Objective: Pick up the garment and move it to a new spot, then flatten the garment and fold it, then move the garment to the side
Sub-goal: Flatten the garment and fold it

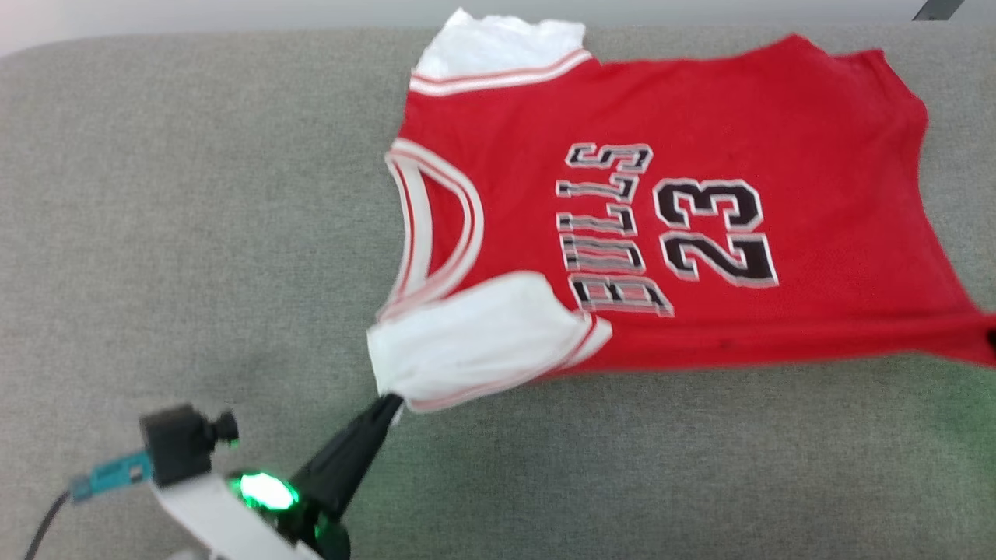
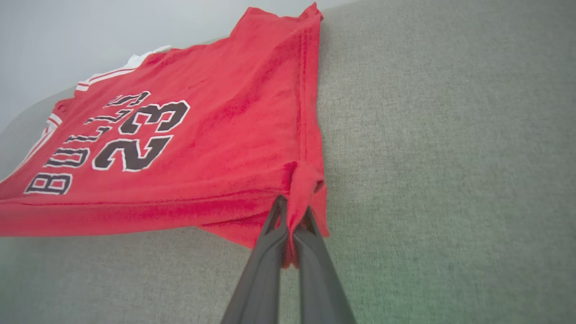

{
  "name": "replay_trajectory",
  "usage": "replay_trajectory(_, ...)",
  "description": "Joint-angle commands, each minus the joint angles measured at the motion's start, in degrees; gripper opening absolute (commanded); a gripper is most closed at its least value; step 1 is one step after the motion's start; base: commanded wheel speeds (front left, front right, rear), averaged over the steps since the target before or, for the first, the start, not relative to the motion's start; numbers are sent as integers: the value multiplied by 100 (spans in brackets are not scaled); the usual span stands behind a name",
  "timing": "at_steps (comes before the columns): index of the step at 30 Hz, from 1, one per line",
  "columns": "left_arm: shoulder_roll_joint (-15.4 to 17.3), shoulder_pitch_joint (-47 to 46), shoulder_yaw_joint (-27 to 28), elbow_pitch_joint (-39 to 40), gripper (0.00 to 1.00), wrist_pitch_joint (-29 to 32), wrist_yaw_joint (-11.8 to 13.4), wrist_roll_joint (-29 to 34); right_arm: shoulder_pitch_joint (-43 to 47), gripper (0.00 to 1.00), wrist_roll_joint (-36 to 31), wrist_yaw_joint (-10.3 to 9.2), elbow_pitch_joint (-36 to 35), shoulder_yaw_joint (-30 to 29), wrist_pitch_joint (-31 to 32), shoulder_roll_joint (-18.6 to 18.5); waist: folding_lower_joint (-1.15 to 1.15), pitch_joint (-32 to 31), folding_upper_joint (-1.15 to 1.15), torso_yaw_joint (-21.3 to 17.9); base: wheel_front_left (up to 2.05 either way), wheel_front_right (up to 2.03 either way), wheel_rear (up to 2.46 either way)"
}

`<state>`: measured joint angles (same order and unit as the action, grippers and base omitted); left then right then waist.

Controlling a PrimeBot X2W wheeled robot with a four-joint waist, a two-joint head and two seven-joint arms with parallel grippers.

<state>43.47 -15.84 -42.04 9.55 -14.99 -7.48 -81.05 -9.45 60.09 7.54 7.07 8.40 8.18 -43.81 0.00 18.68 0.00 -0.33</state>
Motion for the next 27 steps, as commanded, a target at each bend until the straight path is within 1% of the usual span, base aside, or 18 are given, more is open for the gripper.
replay_trajectory(1, 71, 320, 125, 227, 0, -22, 8, 140, 419, 0, -48, -11, -254, -314, 85, 16, 0, -12, 0, 14, 0, 0, 0)
replay_trajectory(4, 153, 680, 349, 497, 0, -22, 8, 341, 938, 0, -174, -11, -736, -772, 288, 183, 0, 3, 0, 22, 0, 0, 0)
replay_trajectory(7, 164, 773, 478, 679, 0, -16, 8, 516, 1139, 0, -350, -11, -1150, -1147, 554, 429, 0, 13, 0, 17, 0, 0, 0)
replay_trajectory(10, 158, 476, 467, 665, 0, 50, 8, 596, 962, 0, -569, -11, -1388, -1338, 873, 672, 0, 11, 0, 25, 0, 0, 0)
replay_trajectory(11, 57, 15, 408, 522, 0, 262, 8, 521, 562, 0, -789, -10, -1474, -1382, 1172, 871, 0, 26, 0, 17, 0, 0, 0)
replay_trajectory(14, -102, -582, 351, 339, 0, 514, 8, 294, 50, 0, -990, -11, -1373, -1305, 1427, 1018, 0, 97, 0, 1, 0, 0, 0)
replay_trajectory(16, -297, -1418, 159, -170, 0, 1007, 8, 53, -602, 0, -1222, -10, -1041, -1153, 1677, 1110, 0, 254, 0, 3, 0, 0, 0)
replay_trajectory(18, -428, -1811, 26, -521, 0, 1193, 8, 59, -817, 0, -1317, -10, -821, -1087, 1762, 1127, 0, 346, 0, 8, 0, 0, 0)
replay_trajectory(20, -563, -2097, -105, -854, 0, 1305, 8, 18, -987, 0, -1383, -10, -657, -978, 1808, 1142, 0, 436, 0, -10, 0, 0, 0)
replay_trajectory(23, -644, -2384, -252, -1277, 0, 1343, 8, 46, -1238, 0, -1446, -10, -395, -832, 1742, 1138, 0, 599, 0, -85, 0, 0, 0)
replay_trajectory(27, -689, -2660, -501, -1909, 0, 1252, 8, 278, -1598, 0, -1622, -10, 25, -584, 1520, 1158, 0, 798, 0, -157, 0, 0, 0)
